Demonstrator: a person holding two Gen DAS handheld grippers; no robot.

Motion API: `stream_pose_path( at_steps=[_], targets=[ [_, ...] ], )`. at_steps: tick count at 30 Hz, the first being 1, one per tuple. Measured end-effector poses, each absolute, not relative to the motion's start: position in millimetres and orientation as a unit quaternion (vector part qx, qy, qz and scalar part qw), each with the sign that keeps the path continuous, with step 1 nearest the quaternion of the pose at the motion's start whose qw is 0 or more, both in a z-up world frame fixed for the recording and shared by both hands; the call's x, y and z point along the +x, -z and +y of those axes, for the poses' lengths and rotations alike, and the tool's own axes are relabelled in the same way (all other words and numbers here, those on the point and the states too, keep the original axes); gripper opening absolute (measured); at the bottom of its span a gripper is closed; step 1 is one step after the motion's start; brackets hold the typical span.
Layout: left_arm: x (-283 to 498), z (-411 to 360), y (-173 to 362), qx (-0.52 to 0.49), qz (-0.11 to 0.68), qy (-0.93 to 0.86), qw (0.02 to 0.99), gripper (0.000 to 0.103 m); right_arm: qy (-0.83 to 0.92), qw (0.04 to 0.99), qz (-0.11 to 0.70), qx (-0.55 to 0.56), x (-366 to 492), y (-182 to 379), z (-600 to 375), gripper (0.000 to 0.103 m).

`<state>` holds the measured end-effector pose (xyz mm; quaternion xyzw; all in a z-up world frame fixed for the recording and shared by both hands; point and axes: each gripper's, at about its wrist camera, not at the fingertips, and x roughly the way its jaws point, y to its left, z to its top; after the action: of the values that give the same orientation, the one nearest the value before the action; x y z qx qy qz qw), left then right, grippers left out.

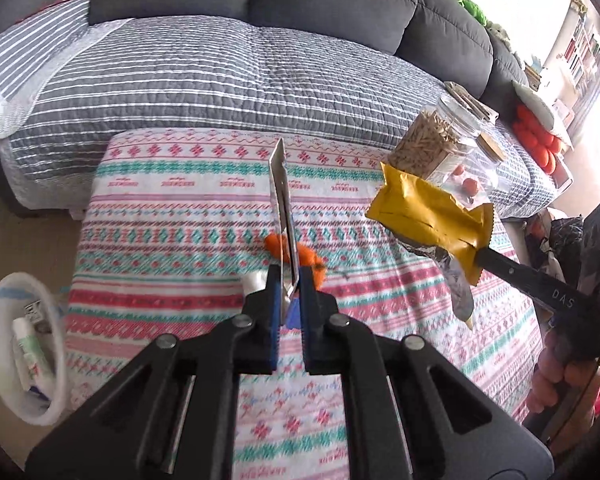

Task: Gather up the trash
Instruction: 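Carry the card piece and yellow wrapper toward the bucket with both grippers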

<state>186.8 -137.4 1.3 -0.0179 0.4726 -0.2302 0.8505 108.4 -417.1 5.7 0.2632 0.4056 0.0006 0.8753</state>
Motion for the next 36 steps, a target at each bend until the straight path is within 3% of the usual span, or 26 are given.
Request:
stream_pose_path(
  at_steps=[16, 36],
  targets=[
    [167.9, 5.2, -5.1, -0.065, 0.472, 0.137, 0.869, 0.009, -0.072, 0.880, 0.428, 0.195, 115.3, -25.3, -328.3, 0.004],
    [176.1, 116.6, 39.0, -0.060, 0.511, 0.036, 0.857, 0.010, -0.173, 0.852, 0.481, 0.114, 167.1, 13.9, -177.7, 0.004]
  ],
)
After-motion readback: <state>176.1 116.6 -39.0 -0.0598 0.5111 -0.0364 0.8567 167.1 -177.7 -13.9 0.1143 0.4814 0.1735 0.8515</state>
